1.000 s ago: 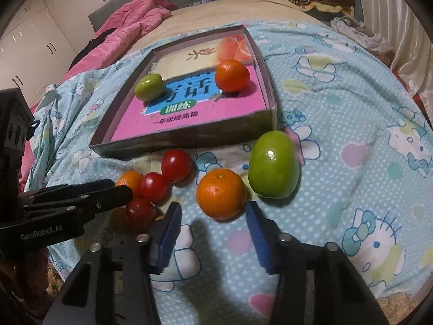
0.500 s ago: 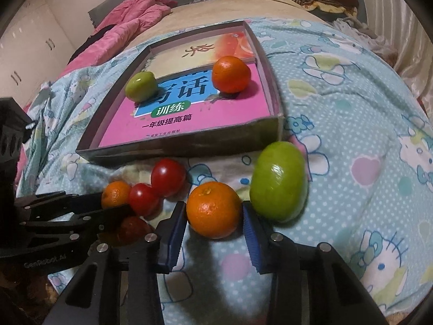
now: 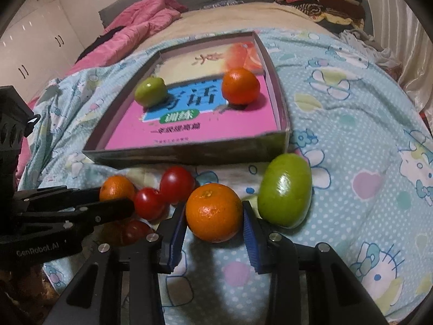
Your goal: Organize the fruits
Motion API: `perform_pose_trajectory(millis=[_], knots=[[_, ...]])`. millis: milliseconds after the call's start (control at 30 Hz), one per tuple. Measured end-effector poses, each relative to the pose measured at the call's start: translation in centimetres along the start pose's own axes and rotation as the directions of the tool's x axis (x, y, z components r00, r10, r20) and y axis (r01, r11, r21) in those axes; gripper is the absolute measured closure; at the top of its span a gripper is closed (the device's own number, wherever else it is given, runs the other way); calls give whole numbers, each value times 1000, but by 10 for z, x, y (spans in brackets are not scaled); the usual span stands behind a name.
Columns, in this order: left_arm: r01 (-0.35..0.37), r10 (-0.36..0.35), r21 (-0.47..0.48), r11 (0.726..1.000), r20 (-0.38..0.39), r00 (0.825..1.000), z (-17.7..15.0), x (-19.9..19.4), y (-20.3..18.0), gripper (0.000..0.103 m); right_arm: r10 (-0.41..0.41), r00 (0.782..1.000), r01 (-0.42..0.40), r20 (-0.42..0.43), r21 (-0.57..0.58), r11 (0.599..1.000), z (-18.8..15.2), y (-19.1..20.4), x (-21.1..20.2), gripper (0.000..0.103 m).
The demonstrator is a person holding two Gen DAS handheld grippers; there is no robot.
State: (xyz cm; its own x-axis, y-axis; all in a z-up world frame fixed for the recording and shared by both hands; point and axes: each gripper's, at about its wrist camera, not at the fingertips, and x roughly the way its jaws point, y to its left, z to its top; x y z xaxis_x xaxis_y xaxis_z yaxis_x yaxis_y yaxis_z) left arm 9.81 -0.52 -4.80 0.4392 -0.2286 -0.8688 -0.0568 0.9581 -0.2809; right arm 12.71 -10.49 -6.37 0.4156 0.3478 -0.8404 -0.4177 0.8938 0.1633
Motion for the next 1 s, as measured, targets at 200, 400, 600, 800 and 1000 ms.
perform_pose_trajectory(millis=[200, 400, 600, 800, 1000], knots=[[-8, 8, -4, 1000, 76, 997, 2, -24, 5, 65, 16, 998, -14, 68, -25, 1000, 3, 4, -14, 64], [-18, 18, -6, 1000, 129, 991, 4, -43, 5, 65, 51, 988, -41, 148, -70, 997, 7, 13, -30, 64], [-43, 41, 8, 999, 176, 983, 4, -53, 1, 65, 93, 972, -65, 217, -133, 989, 10, 26, -45, 64], [-47, 48, -8, 999, 197, 979, 7, -58, 3, 65, 108, 964, -71, 241, -158, 985, 12, 31, -50, 64], [-58, 62, -24, 998, 224, 973, 12, -63, 5, 65, 102, 958, -59, 269, -161, 985, 17, 29, -53, 64]])
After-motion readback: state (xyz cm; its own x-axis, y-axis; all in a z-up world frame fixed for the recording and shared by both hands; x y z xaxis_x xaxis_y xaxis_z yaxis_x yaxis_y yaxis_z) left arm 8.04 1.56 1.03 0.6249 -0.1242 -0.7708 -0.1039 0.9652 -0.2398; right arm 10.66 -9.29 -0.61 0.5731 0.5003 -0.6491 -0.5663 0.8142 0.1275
